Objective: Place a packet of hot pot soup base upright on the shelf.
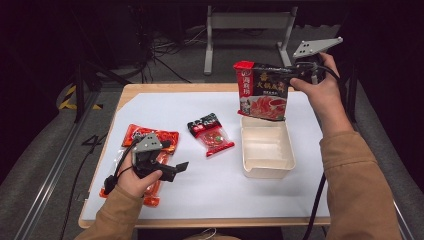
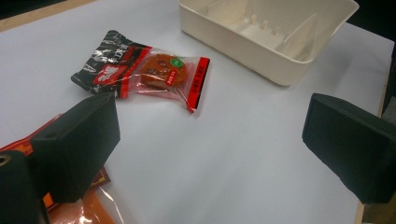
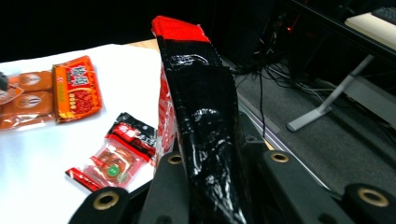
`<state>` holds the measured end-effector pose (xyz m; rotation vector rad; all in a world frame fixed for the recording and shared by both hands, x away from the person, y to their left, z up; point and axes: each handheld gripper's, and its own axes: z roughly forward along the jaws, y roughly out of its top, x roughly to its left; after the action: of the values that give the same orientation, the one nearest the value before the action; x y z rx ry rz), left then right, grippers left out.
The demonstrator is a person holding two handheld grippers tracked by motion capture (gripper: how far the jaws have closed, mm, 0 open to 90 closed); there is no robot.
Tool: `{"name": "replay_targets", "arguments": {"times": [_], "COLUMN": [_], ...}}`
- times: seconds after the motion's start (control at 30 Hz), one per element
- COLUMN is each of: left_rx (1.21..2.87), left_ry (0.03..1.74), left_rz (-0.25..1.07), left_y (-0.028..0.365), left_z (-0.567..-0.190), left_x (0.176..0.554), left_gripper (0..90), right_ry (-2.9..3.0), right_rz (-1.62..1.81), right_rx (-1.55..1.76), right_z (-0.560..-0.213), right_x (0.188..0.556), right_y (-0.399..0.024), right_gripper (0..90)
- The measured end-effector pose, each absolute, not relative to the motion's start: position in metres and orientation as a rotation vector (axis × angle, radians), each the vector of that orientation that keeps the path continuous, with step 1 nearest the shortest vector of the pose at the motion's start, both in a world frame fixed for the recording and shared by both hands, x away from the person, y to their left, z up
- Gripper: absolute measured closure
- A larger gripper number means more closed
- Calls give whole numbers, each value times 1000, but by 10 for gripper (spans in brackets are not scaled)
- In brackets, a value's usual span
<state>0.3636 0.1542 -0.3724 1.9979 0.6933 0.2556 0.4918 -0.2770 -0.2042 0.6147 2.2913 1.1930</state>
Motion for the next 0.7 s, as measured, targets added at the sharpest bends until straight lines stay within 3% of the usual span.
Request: {"name": "replay_targets", "arguments": {"times": [0.7], "left_rx": [2004], "left_ry": [668], "left_rz": [263], "left_y": [153], "left_z": [-377], "left_x": [363], "left_gripper": [35], "right_ry": [2275], "right_rz": [1196], "right_rx": [658], "right_z": [-226], "right_x": [508], "right_y": [-293], "right_gripper": [788]}}
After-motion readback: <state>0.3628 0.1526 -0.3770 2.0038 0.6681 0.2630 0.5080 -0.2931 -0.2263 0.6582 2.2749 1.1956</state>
